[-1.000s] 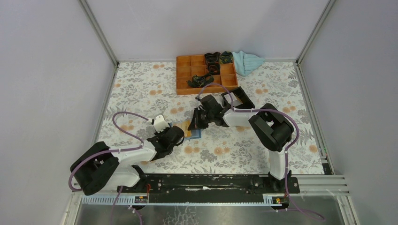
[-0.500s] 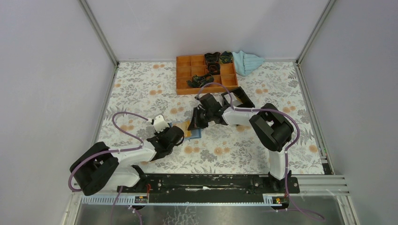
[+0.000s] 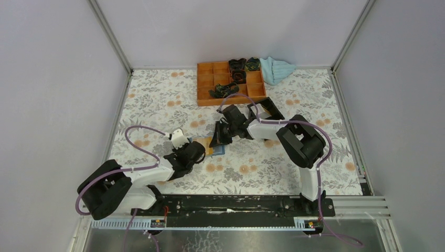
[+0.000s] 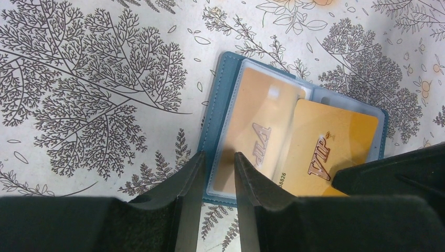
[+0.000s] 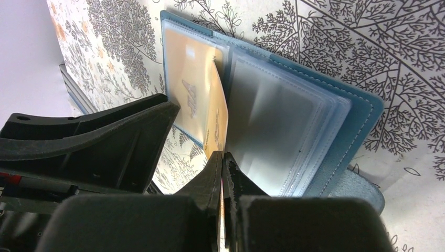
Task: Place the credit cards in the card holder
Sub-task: Insert the credit card into the card holder.
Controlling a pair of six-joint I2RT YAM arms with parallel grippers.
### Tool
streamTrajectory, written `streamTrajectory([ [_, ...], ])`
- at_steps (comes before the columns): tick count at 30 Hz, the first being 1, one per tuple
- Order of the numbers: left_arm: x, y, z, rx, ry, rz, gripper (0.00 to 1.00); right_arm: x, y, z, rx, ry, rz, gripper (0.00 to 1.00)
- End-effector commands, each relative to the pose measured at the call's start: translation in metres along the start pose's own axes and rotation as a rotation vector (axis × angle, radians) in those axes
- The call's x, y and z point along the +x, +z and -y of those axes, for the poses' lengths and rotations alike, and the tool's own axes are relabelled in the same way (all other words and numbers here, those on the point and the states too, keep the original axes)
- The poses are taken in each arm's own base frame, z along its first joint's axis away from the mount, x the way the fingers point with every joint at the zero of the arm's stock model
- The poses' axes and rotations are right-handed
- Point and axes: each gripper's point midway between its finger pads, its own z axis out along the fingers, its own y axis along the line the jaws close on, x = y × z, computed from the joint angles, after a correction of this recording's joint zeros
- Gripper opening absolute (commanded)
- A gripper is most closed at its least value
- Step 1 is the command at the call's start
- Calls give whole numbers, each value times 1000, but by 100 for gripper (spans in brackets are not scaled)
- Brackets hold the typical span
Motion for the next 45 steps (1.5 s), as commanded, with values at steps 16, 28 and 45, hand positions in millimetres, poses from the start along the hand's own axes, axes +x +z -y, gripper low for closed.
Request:
streamTrajectory([
  [16, 12, -1, -14, -23, 36, -39, 33, -2, 11, 10, 45, -22, -15, 0],
  [28, 12, -1, -14, -23, 39, -41, 33, -7, 14, 10, 39, -8, 14, 0],
  [45, 13, -2, -13, -22, 43, -41, 33, -20, 15, 7, 37, -8, 65, 0],
])
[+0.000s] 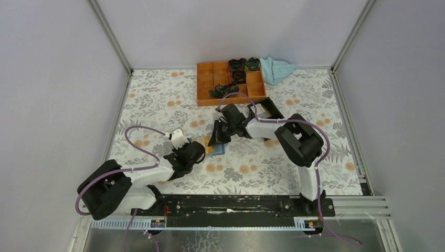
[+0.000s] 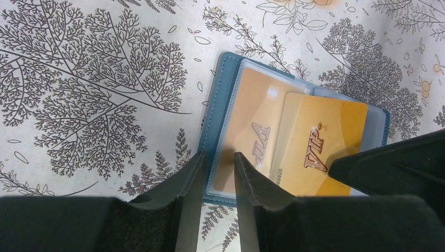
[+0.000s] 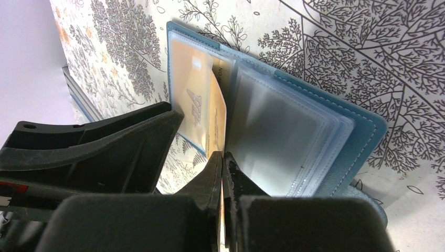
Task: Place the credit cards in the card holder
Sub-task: Insert the credit card into the card holder.
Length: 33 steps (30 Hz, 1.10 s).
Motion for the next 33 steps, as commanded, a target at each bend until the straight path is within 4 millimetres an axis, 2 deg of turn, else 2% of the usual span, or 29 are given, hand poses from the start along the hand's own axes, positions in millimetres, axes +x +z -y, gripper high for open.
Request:
streamTrajectory([
  [1, 13, -2, -13, -23, 43, -41, 33, -13, 11, 9, 44, -4, 61, 0],
  [13, 13, -2, -13, -22, 44, -41, 33, -18, 13, 7, 10, 19, 78, 0],
  [23, 13, -2, -11, -20, 36, -40, 33, -3, 18, 13, -1, 35, 38, 0],
  [33, 13, -2, -13, -27, 38, -36, 33, 11, 10, 16, 4, -1, -8, 0],
])
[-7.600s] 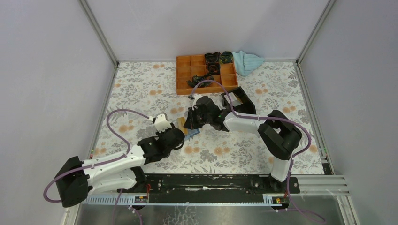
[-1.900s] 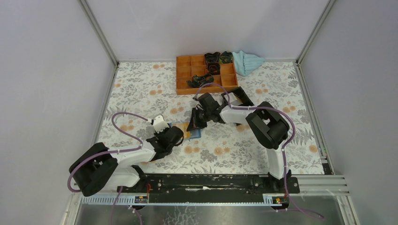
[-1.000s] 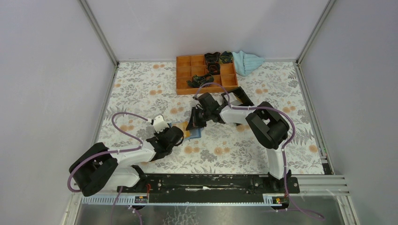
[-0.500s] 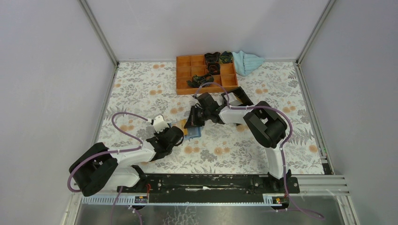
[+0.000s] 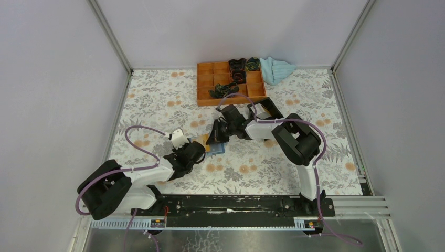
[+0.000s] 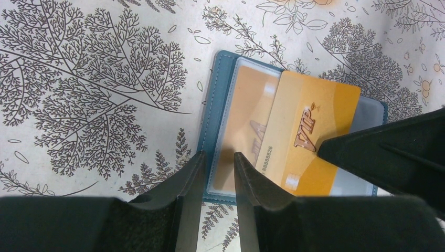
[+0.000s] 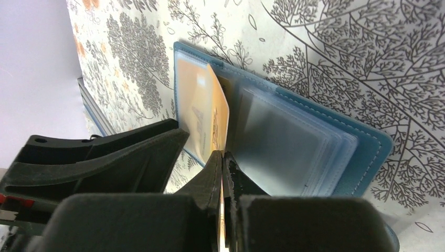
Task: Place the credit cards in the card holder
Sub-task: Insert the credit card into the card holder.
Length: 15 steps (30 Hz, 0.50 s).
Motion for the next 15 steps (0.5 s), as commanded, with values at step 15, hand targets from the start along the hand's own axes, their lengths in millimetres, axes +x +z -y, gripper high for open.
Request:
streamTrajectory([
  [15, 11, -2, -12, -29, 39, -32, 33, 29, -3, 15, 20, -26, -103, 0],
])
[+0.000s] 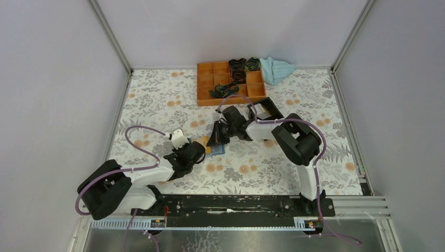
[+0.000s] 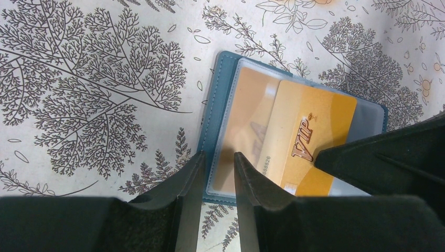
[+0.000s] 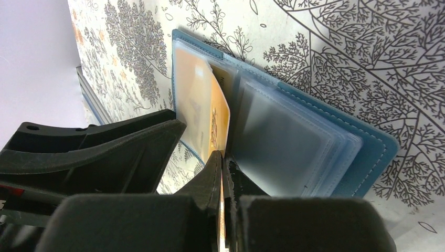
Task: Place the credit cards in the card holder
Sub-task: Insert the credit card into the card holder.
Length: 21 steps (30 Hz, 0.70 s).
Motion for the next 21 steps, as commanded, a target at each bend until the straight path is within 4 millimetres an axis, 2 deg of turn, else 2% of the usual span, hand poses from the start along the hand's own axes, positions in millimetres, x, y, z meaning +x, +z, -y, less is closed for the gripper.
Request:
streamTrajectory([
  [1, 10, -1, -11, -28, 36, -31, 33, 19, 0, 10, 42, -11, -73, 0],
  [10, 11, -2, -11, -18, 26, -31, 33, 25, 10, 6, 59, -30, -94, 1],
  [21, 10, -3, -12, -6, 10, -26, 33, 29, 17, 5, 75, -35, -109, 19],
])
